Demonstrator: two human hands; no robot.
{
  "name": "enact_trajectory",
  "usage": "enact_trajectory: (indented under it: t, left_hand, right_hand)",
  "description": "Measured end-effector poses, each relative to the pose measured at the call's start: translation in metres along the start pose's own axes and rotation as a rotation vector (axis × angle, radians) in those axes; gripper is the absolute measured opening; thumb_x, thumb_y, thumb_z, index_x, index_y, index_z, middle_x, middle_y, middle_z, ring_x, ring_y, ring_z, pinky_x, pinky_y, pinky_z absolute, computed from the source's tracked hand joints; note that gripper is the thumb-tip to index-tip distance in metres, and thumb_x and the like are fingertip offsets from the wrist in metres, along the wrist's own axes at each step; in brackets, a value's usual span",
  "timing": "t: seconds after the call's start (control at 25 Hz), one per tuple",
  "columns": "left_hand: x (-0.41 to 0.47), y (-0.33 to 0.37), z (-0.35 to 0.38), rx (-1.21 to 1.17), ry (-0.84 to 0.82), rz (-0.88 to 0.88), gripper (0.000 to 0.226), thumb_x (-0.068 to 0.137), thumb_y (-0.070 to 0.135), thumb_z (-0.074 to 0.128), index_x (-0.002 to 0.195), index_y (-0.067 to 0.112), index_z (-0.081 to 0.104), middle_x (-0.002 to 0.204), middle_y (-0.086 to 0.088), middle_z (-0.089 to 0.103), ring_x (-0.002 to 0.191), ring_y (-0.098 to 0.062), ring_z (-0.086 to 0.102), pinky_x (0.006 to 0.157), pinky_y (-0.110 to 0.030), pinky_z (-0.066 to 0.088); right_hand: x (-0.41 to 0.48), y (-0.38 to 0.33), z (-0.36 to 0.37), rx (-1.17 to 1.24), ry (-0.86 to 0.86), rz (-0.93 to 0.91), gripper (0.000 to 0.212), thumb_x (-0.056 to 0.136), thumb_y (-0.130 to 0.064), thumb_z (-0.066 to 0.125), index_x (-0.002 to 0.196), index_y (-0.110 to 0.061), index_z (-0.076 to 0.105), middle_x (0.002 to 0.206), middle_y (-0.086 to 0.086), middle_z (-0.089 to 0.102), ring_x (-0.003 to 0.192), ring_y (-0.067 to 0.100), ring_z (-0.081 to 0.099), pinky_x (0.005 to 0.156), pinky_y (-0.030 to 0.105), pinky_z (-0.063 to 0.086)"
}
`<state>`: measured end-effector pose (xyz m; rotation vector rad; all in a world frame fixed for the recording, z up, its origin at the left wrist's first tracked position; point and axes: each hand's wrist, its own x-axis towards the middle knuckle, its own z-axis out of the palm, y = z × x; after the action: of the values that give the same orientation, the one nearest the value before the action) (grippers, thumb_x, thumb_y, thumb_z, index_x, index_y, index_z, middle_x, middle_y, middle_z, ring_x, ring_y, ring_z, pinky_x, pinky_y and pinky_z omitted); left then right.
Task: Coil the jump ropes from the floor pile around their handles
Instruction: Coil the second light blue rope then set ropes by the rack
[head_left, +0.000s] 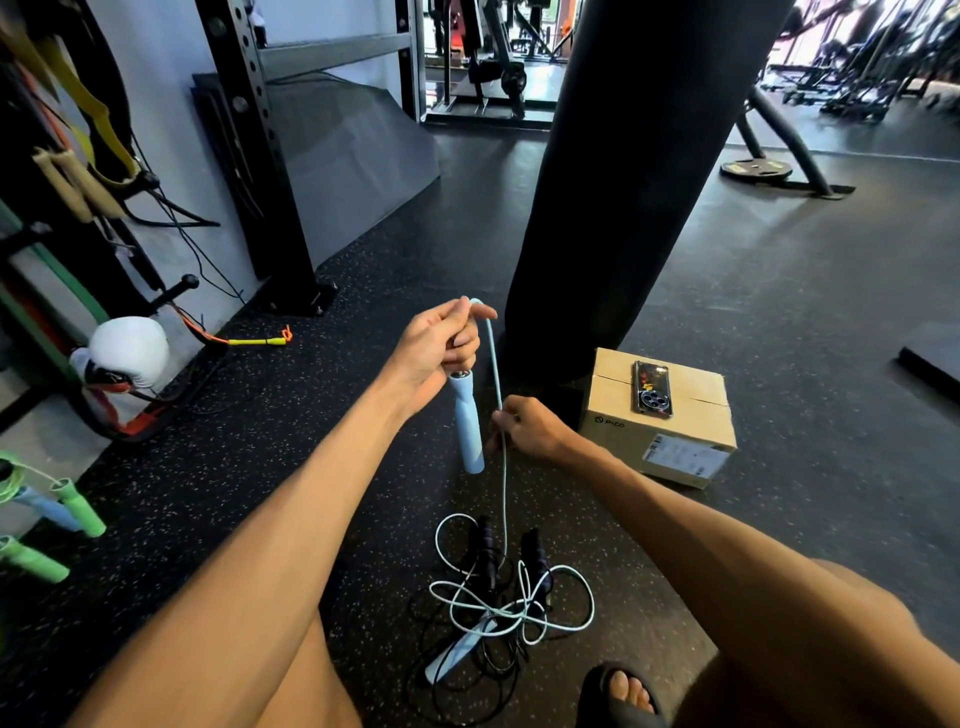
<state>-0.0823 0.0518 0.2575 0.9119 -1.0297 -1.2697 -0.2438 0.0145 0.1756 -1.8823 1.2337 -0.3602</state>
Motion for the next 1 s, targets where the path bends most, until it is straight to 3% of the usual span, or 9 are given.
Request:
enact_trajectory:
  t: [0.08, 0.16, 0.32, 0.44, 0.64, 0.8, 0.92, 1.0]
  left_hand:
    - [0.003, 0.000, -0.002, -0.031, 0.064, 0.026, 0.032, 0.106, 0.020, 0.035, 0.117, 0.003, 0.060, 0.064, 0.002, 0.037, 0.051, -0.007, 0.025, 0.053, -0.026, 0.018]
    - [0.005, -0.002, -0.003, -0.053, 0.148, 0.068, 0.033, 0.105, 0.018, 0.036, 0.123, 0.001, 0.058, 0.068, 0.001, 0.046, 0.052, -0.007, 0.033, 0.054, -0.024, 0.023]
    - [0.011, 0.000, -0.010, -0.021, 0.322, 0.194, 0.029, 0.105, 0.014, 0.037, 0.118, -0.002, 0.059, 0.090, -0.014, 0.067, 0.071, -0.022, 0.069, 0.063, -0.025, 0.052]
    - [0.017, 0.000, -0.018, -0.011, 0.348, 0.249, 0.029, 0.105, 0.008, 0.036, 0.118, -0.010, 0.054, 0.106, -0.029, 0.065, 0.087, -0.031, 0.072, 0.076, -0.032, 0.059]
    - [0.021, -0.009, -0.020, 0.377, 0.375, 0.262, 0.031, 0.103, 0.004, 0.035, 0.113, -0.013, 0.059, 0.098, -0.027, 0.069, 0.072, -0.009, 0.072, 0.073, -0.027, 0.060]
    - [0.013, -0.010, -0.012, 0.649, 0.192, 0.207, 0.027, 0.102, 0.005, 0.040, 0.101, -0.007, 0.064, 0.077, -0.018, 0.070, 0.057, -0.003, 0.067, 0.060, -0.021, 0.056]
    - [0.007, -0.011, -0.005, 0.699, 0.016, 0.096, 0.030, 0.103, 0.011, 0.040, 0.089, -0.003, 0.063, 0.053, 0.003, 0.059, 0.043, -0.007, 0.052, 0.052, -0.026, 0.042]
    - [0.006, -0.009, -0.005, 0.572, -0.061, 0.026, 0.034, 0.103, 0.015, 0.040, 0.088, -0.001, 0.065, 0.050, 0.004, 0.043, 0.046, -0.008, 0.035, 0.052, -0.026, 0.023]
  right_hand:
    - [-0.002, 0.003, 0.004, -0.068, 0.046, -0.025, 0.013, 0.097, -0.021, 0.058, 0.103, -0.010, 0.054, 0.100, 0.012, 0.070, 0.095, 0.027, 0.067, 0.090, 0.044, 0.053]
    - [-0.005, 0.003, 0.003, -0.134, 0.120, -0.085, 0.011, 0.094, -0.018, 0.061, 0.098, -0.011, 0.053, 0.096, 0.009, 0.064, 0.090, 0.026, 0.062, 0.079, 0.041, 0.051]
    - [-0.010, -0.008, -0.004, -0.279, 0.216, -0.375, 0.009, 0.098, -0.019, 0.049, 0.092, -0.014, 0.053, 0.083, 0.005, 0.063, 0.072, 0.026, 0.059, 0.066, 0.046, 0.049]
    - [-0.013, -0.024, -0.008, -0.395, 0.307, -0.593, 0.012, 0.100, -0.020, 0.044, 0.097, -0.016, 0.054, 0.091, 0.002, 0.058, 0.077, 0.020, 0.057, 0.067, 0.039, 0.049]
    - [-0.015, -0.048, -0.019, -0.449, 0.467, -0.723, 0.013, 0.101, -0.018, 0.044, 0.099, -0.015, 0.057, 0.095, 0.000, 0.056, 0.084, 0.014, 0.053, 0.070, 0.032, 0.046]
    - [-0.018, -0.057, -0.028, -0.305, 0.527, -0.764, 0.014, 0.099, -0.014, 0.048, 0.097, -0.009, 0.061, 0.092, 0.003, 0.061, 0.083, 0.014, 0.056, 0.071, 0.027, 0.044]
    - [-0.018, -0.060, -0.037, -0.176, 0.584, -0.742, 0.011, 0.099, -0.012, 0.051, 0.094, -0.007, 0.060, 0.085, 0.000, 0.061, 0.076, 0.007, 0.056, 0.068, 0.024, 0.046]
    - [-0.016, -0.058, -0.042, -0.037, 0.594, -0.669, 0.008, 0.099, -0.012, 0.052, 0.094, -0.007, 0.056, 0.082, -0.003, 0.061, 0.071, 0.004, 0.056, 0.064, 0.020, 0.047]
